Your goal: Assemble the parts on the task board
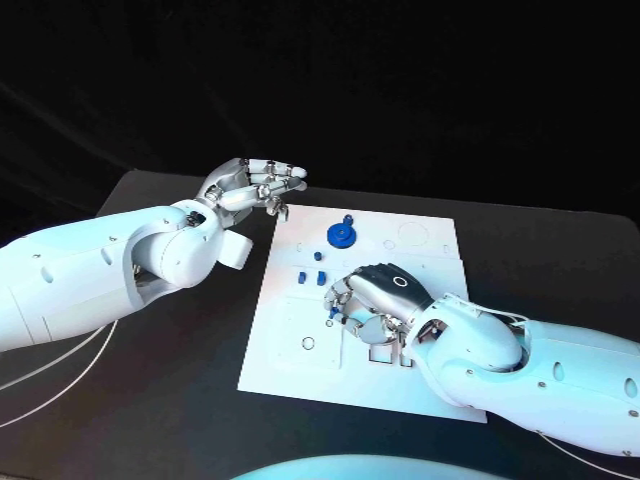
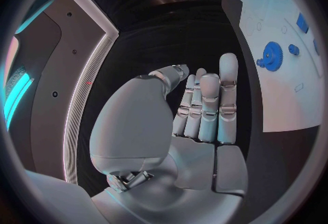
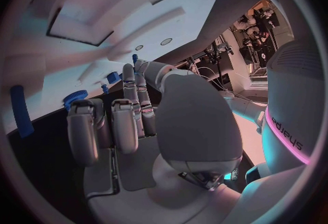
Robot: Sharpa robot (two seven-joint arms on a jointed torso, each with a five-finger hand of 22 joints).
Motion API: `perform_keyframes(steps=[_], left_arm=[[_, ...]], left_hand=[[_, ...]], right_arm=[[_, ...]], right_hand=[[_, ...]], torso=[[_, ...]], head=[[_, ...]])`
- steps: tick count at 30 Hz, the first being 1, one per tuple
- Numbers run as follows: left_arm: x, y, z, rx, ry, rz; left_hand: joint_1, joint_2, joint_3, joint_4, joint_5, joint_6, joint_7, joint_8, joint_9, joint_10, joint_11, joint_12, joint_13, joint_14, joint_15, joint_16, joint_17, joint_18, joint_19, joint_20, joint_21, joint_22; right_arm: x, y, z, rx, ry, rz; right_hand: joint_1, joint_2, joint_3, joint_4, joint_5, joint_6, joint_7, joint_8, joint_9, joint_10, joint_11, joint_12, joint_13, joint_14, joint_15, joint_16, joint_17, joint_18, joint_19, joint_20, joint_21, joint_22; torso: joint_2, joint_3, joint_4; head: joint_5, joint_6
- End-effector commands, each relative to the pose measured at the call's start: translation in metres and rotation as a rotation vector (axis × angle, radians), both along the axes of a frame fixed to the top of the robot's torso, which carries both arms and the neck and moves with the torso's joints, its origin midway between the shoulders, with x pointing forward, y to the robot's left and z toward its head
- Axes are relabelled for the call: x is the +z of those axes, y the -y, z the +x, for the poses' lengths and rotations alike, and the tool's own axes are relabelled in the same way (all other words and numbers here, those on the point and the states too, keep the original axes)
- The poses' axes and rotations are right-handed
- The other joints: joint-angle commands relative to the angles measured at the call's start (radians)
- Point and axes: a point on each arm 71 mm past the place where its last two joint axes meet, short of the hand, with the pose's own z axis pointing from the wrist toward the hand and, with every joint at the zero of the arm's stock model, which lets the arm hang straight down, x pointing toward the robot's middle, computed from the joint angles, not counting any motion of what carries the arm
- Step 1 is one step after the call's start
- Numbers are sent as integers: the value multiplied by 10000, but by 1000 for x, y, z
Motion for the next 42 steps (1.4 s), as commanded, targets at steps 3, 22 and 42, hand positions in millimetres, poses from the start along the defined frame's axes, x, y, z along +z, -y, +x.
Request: perform_keyframes(steps=[3, 22, 42], left_arm=[[0, 2, 0, -55, -49, -59], [0, 1, 0, -73, -112, -34], [0, 1, 0, -82, -133, -27]], left_hand=[[-49, -9, -24, -14, -2, -61, -14, -43, -10, -67, -12, 61, 15, -59, -2, -30, -4, 138, -3, 10, -67, -14], [-80, -6, -36, 0, -5, -68, -11, -42, -11, -81, -8, 73, 19, -63, 5, -23, -3, 139, -5, 18, -75, -19], [-88, -2, -39, -1, -4, -75, -12, -41, -12, -95, -8, 83, 23, -62, 8, -13, 8, 141, -6, 25, -81, -24]], right_arm=[[-4, -2, -3, 248, -114, -163], [-9, -4, -4, 305, -199, -447], [-13, -10, -7, 566, -64, -1490]], right_hand=[[-147, 21, -23, -43, 13, 42, -1, 54, 16, 84, -73, -56, 14, 711, -62, -24, 1164, -101, 856, -57, 74, 2400], [-209, 18, -43, -48, -11, 38, -6, 55, 28, 84, -72, -73, 18, 707, -60, -37, 1140, -95, 846, -54, 46, 2389], [-442, -25, -115, -81, -297, -4, -27, 29, 62, 79, -73, -154, 38, 704, -59, -49, 1112, -91, 840, -49, 34, 2390]], torso=[[5, 4, -8], [3, -17, 1], [0, -12, 2]], head=[[25, -46], [60, -92], [7, -104]])
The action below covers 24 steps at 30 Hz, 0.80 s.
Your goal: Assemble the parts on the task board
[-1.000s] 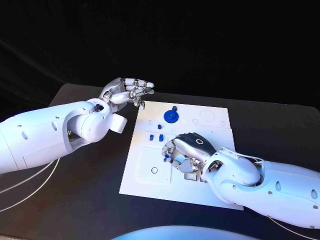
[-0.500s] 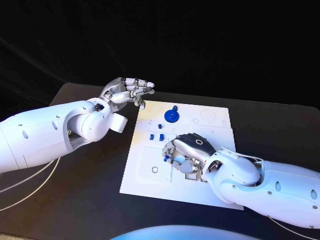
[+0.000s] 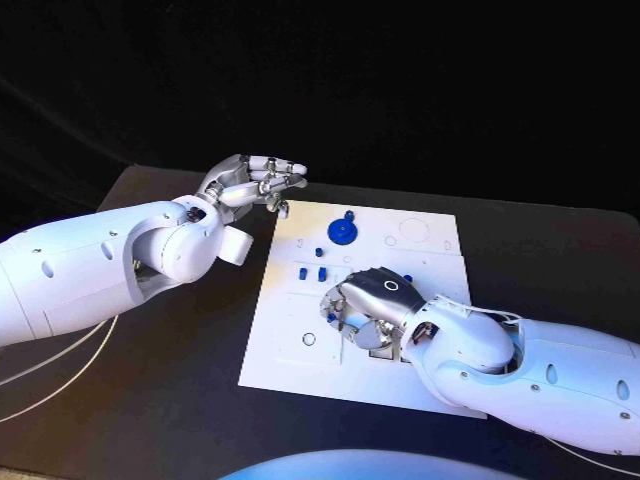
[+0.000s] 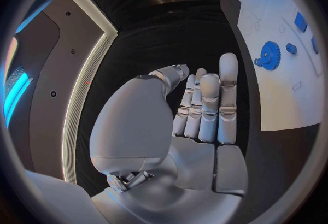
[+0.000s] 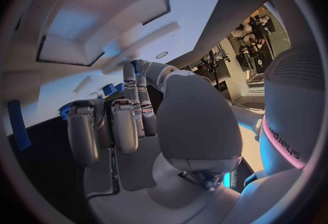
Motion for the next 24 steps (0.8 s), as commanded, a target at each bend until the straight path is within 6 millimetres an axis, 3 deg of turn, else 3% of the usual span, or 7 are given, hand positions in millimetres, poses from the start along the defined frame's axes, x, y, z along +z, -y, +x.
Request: perform_keyframes(steps=[1, 8, 13, 16, 24], left_arm=[[1, 2, -1, -107, 2, -95], [1, 1, -1, -118, 8, -101], [1, 1, -1, -125, 7, -103], [1, 1, -1, -124, 3, -101], [1, 0, 0, -127, -20, -90]], left_hand=[[-88, -2, -39, -1, -4, -76, -11, -41, -13, -60, 29, 45, 8, -63, 8, -13, 6, 141, -6, 25, -43, -16], [-80, 0, -37, -12, -3, -80, -13, -39, -14, -67, 27, 53, 11, -73, 7, -17, -15, 143, -7, 27, -47, -19], [-80, 0, -37, -12, -3, -80, -13, -39, -14, -67, 27, 53, 11, -73, 7, -17, -15, 143, -7, 27, -47, -19], [-80, 0, -37, -12, -3, -80, -13, -39, -14, -67, 27, 53, 11, -73, 7, -17, -15, 143, -7, 27, -47, -19], [-80, 0, -37, -12, -3, -80, -13, -39, -14, -67, 27, 53, 11, -73, 7, -17, -15, 143, -7, 27, -47, -19]], right_arm=[[-6, -1, -3, 113, -44, -741], [-5, 1, -2, -67, 65, -661], [-2, 2, -1, -145, 241, -339], [0, 3, -2, -178, 352, -121], [9, 12, -7, -301, 573, 366]], right_hand=[[-185, -9, -70, -9, -55, 18, -11, -17, 10, -18, -49, -96, -2, 702, -54, -54, 1107, -93, 841, -46, -20, 2388], [-533, -203, -81, 105, -107, -224, 69, -192, -51, -173, 31, -250, -17, 694, 5, -74, 1066, -80, 817, -6, -81, 2367], [-903, -613, -107, 245, -265, -1031, 426, -731, -316, -760, 344, -521, -93, 638, 260, -184, 876, 89, 520, 192, -888, 2040], [-1061, -728, -379, 308, 24, -1215, 343, -864, -383, -838, 317, -456, -73, 616, 256, -218, 816, 118, 477, 233, -1007, 1992], [-1034, -710, -435, 294, 56, -1173, 354, -849, -380, -852, 315, -430, -64, 614, 252, -220, 811, 121, 474, 235, -1021, 1987]], torso=[[-2, 4, 1], [-1, 12, -9], [-2, 13, -12], [2, 15, -6], [-3, 12, -11]], head=[[-38, 26], [-49, 45], [-73, 41], [-93, 47], [-164, 78]])
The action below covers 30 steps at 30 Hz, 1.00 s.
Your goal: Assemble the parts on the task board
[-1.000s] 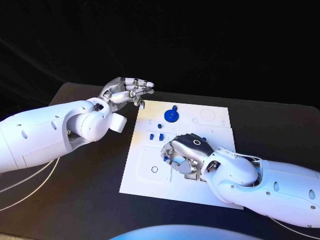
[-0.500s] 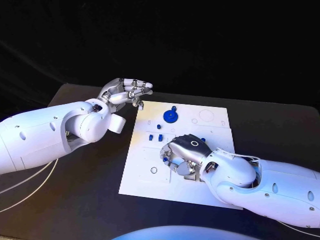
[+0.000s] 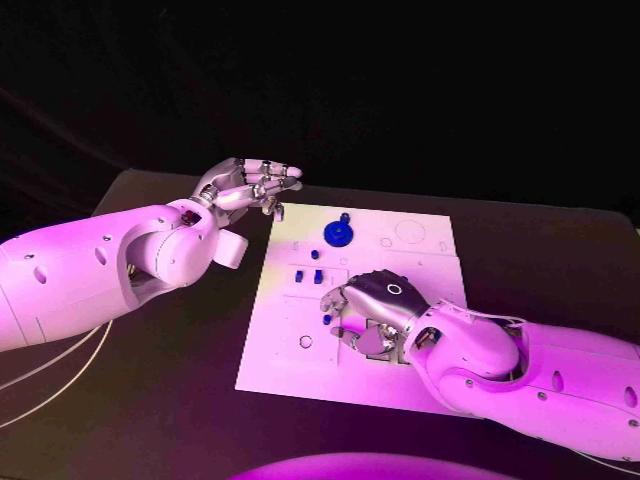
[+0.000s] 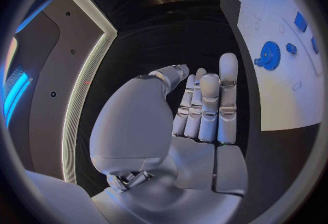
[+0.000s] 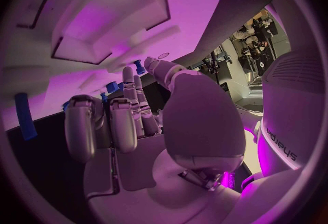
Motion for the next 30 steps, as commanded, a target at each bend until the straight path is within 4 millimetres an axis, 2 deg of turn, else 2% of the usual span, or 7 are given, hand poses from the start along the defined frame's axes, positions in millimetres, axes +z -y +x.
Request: perform_keyframes(steps=[1, 7, 14, 18, 22, 25, 30], left_arm=[[1, 1, 0, -142, -5, -100], [1, 0, -1, -150, -14, -99], [1, -1, -1, -205, 5, -128], [1, -1, -1, -230, 23, -146], [1, -1, -1, -234, 41, -156], [1, -1, -1, -218, 52, -154], [1, -1, -1, -209, 59, -154]], left_hand=[[-80, 0, -37, -12, -3, -80, -13, -39, -14, -67, 27, 54, 13, -73, 7, -17, -16, 143, -7, 27, -47, -9], [-80, 0, -37, -12, -3, -80, -13, -39, -14, -67, 27, 54, 13, -73, 7, -17, -16, 143, -7, 27, -47, -9], [-76, -3, -41, -30, -7, -90, -11, -35, -15, -85, 29, 77, 22, -80, 8, -7, -15, 146, -6, 31, -54, -15], [-85, -9, -48, -28, -10, -91, -10, -35, -16, -89, 31, 80, 23, -84, 10, -9, -25, 146, -6, 33, -56, -16], [-85, -9, -48, -28, -10, -91, -10, -35, -16, -89, 31, 80, 23, -84, 10, -9, -25, 146, -6, 33, -56, -16], [-85, -9, -48, -28, -10, -91, -10, -35, -16, -89, 31, 80, 23, -84, 10, -9, -25, 146, -6, 33, -56, -16], [-85, -9, -48, -28, -10, -91, -10, -35, -16, -89, 31, 80, 23, -84, 10, -9, -25, 146, -6, 33, -56, -16]], right_arm=[[7, 5, -2, -125, 346, 370], [24, 25, -1, -483, 493, 661], [49, 62, 15, -1339, 9, 541], [56, 84, 26, -1716, -238, -38], [57, 98, 32, -1774, -322, -719], [55, 103, 35, -1728, -285, -1083], [52, 105, 37, -1671, -265, -1412]], right_hand=[[-28, 5, -79, -14, 61, 29, -5, -14, -4, -25, -41, 62, 17, 633, 49, -43, 820, 116, 480, 90, -21, 1995], [14, 58, -113, -14, 107, 118, -13, 19, 3, 33, -62, 134, 42, 623, 36, -67, 775, 114, 490, 83, -10, 1999], [-50, -17, -279, 25, 101, 140, -17, 9, -11, -92, -45, 114, 21, 620, 44, -73, 763, 146, 437, 86, -170, 1934], [-55, 31, -1175, 132, 288, 15, -101, -99, -88, -502, -73, 76, -46, 620, 34, -66, 754, 227, 305, 78, -575, 1768], [515, 368, -2511, 436, 372, -47, -108, -204, -214, -856, -20, 169, -172, 593, 41, -117, 653, 351, 126, 75, -1241, 1484], [714, 454, -2861, 590, 379, -89, -4, -276, -276, -863, 7, 249, -227, 592, 78, -127, 624, 349, 140, 102, -1283, 1460], [876, 519, -3057, 713, 376, -92, 99, -327, -325, -789, 73, 325, -275, 570, 139, -176, 539, 349, 155, 141, -1303, 1448]], torso=[[-3, -3, -2], [3, -2, 8], [-17, -13, -20], [-22, -25, -6], [0, -12, 13], [4, 1, 13], [4, -25, 27]], head=[[-46, 11], [-131, 55], [-338, 98], [-434, 133], [-507, 156], [-530, 168], [-539, 139]])
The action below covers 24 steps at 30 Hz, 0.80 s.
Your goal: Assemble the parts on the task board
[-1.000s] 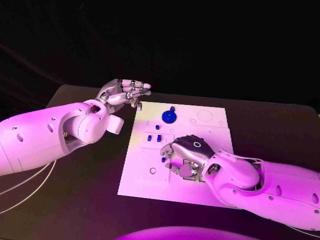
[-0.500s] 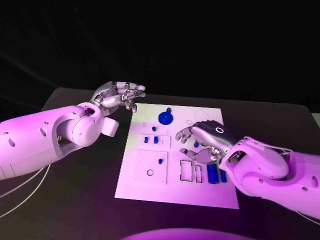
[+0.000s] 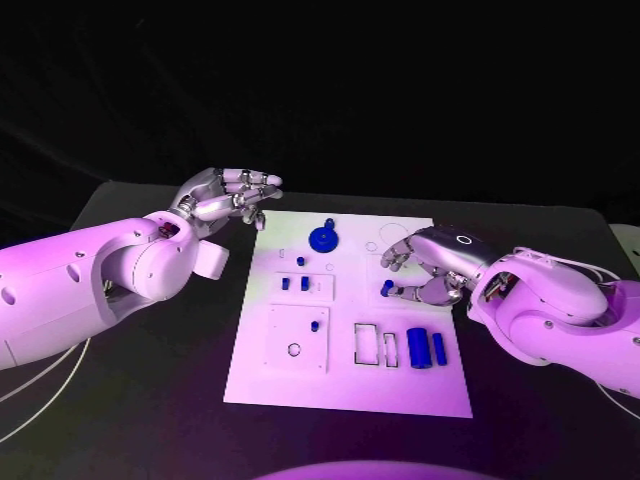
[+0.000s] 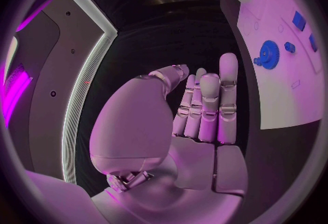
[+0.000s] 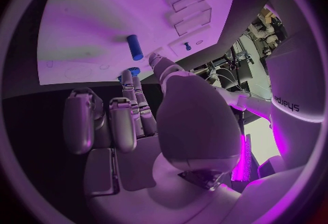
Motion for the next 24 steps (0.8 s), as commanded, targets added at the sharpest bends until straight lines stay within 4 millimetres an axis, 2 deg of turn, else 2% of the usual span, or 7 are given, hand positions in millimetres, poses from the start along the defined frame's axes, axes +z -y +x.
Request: perform_keyframes(steps=[1, 12, 21, 24], left_arm=[[1, 2, -1, -173, 73, -146], [1, 0, -1, -109, 56, -115], [1, 0, -1, -98, 35, -101], [1, 0, -1, -99, 26, -97]], left_hand=[[-85, -9, -48, -29, -10, -92, -10, -35, -16, -53, -6, 39, 11, -84, 10, -9, -9, 146, -6, 33, -56, -11], [-92, -5, -54, -32, -10, -102, -9, -33, -17, -61, -7, 58, 18, -77, 11, 9, 19, 147, -5, 37, -61, -15], [-92, -5, -54, -32, -10, -102, -9, -33, -17, -61, -7, 58, 18, -77, 11, 9, 19, 147, -5, 37, -61, -15], [-92, -5, -54, -32, -10, -102, -9, -33, -17, -61, -7, 58, 18, -77, 11, 9, 19, 147, -5, 37, -61, -15]], right_arm=[[-6, -2, -1, 406, -338, -641], [-15, -7, 2, 478, -485, -828], [-20, -10, 5, 451, -551, -949], [-22, -11, 6, 448, -543, -988]], right_hand=[[142, 21, -52, 4, 42, 7, 77, -50, -23, 62, 56, 68, -22, 550, 54, -48, 514, 190, 160, 67, -39, 1444], [418, 173, 97, 160, 56, 260, 60, -8, -65, 343, 22, 149, -118, 550, 30, -57, 497, 163, 234, 53, 92, 1497], [655, 197, 907, 407, 17, 752, -90, 109, -116, 896, -127, 72, -308, 586, -102, 16, 589, 84, 385, -46, 483, 1670], [728, 133, 1440, 471, -521, 872, -124, 121, -140, 1091, -164, -61, -416, 594, -139, 37, 608, 70, 410, -92, 541, 1705]], torso=[[6, -13, 14], [15, -2, 6], [11, 11, 5], [13, 14, 4]], head=[[-1, -26], [54, -70], [57, -106], [54, -117]])
